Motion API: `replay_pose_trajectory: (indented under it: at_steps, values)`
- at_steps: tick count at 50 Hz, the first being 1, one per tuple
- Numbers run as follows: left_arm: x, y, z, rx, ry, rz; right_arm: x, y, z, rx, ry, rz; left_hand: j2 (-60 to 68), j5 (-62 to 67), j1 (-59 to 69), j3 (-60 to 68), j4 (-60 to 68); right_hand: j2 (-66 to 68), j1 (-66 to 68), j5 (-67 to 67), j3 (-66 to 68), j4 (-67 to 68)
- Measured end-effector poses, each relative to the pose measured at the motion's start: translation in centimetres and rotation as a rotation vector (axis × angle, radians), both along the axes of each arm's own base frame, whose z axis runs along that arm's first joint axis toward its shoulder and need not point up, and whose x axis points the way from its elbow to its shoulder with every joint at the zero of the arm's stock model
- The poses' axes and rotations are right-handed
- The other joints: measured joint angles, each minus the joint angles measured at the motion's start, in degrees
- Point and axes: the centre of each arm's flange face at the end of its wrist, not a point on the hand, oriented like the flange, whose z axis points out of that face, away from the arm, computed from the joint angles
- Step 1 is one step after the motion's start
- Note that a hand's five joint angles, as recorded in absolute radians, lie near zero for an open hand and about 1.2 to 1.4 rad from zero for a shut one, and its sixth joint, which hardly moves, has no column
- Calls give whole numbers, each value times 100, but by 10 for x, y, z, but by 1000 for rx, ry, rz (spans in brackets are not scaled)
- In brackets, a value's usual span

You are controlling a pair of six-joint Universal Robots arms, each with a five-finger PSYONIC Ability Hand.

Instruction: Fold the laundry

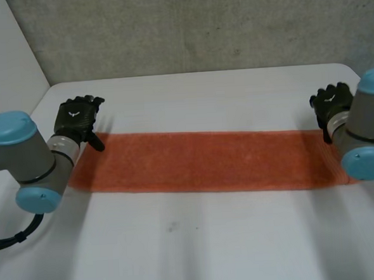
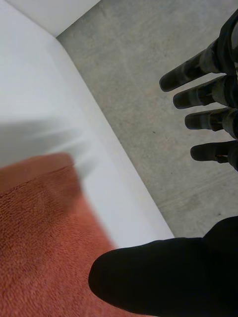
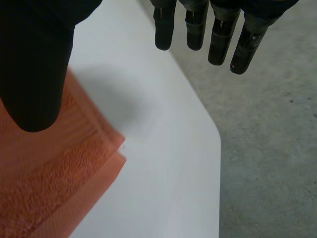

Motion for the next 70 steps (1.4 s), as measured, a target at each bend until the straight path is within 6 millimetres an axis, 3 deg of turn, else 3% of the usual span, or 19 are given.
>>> replay_pose_trajectory:
  at_steps: [1, 2, 5, 9, 14, 20, 22, 25, 27, 34, 35, 38, 44, 55, 59, 63, 66, 70]
  values:
    - [0, 0, 0, 0, 0, 0, 0, 0, 0, 0, 0, 0, 0, 0, 0, 0, 0, 0, 0, 0, 0, 0]
    - [2, 9, 10, -4, 2, 4, -3, 10, 19, -10, -80, -7, 0, 0, 0, 0, 0, 0, 0, 0, 0, 0]
    - [5, 14, 16, -5, 2, 8, -5, 17, 28, -11, -120, -2, 0, 0, 0, 0, 0, 0, 0, 0, 0, 0]
    - [15, 42, 32, 5, 7, 20, -22, 44, 46, 37, -231, 22, 0, 0, 0, 0, 0, 0, 0, 0, 0, 0]
    - [21, 67, 33, 40, 18, 25, -46, 69, 43, 141, -292, 19, 0, 0, 0, 0, 0, 1, 0, -3, 1, 0]
    - [23, 85, 25, 92, 54, 28, -71, 88, 20, 269, -343, 7, 0, 0, 0, 0, 0, 408, 292, 366, 465, 369]
    - [23, 85, 25, 92, 54, 28, -71, 88, 20, 269, -343, 7, 0, 0, 0, 0, 0, 408, 292, 366, 465, 369]
    - [23, 88, 20, 116, 91, 33, -83, 86, 4, 294, -371, 19, 0, 0, 0, 0, 0, 907, 733, 789, 1030, 876]
    - [23, 89, 19, 121, 98, 35, -86, 83, -1, 296, -376, 23, 0, 0, 0, 0, 0, 1821, 1470, 1581, 1889, 1751]
    - [25, 90, 16, 127, 105, 40, -93, 73, -18, 309, -384, 22, 0, 0, 0, 0, 0, 3121, 2627, 2826, 3175, 3047]
    - [25, 90, 16, 127, 104, 41, -94, 72, -19, 310, -384, 19, 0, 0, 0, 0, 0, 4481, 3763, 4128, 4516, 4409]
    - [26, 90, 17, 125, 104, 42, -97, 70, -21, 311, -383, 7, 0, 0, 0, 0, 0, 5413, 4302, 5049, 5431, 5351]
    - [26, 91, 18, 121, 104, 44, -110, 62, -19, 293, -370, -36, 0, 0, 0, 0, 0, 5448, 4302, 5099, 5535, 5470]
    - [26, 95, 15, 136, 102, 40, -176, 32, 0, 141, -209, -301, 0, 0, 0, 0, 0, 5448, 4308, 5103, 5535, 5473]
    - [26, 95, 15, 135, 102, 41, -185, 24, 12, 86, -172, -335, 0, 0, 0, 0, 0, 5448, 4335, 5164, 5535, 5478]
    - [27, 95, 15, 135, 101, 41, -174, 21, 22, 52, -164, -310, 0, 0, 0, 0, 0, 5449, 4335, 5201, 5535, 5485]
    - [27, 95, 15, 135, 101, 43, -113, 23, 42, -2, -166, -147, 0, 0, 0, 0, 0, 5449, 4335, 5235, 5596, 5485]
    - [27, 95, 15, 135, 101, 43, -59, 35, 53, -27, -170, -2, 0, 0, 0, 0, 0, 5462, 4335, 5235, 5613, 5486]
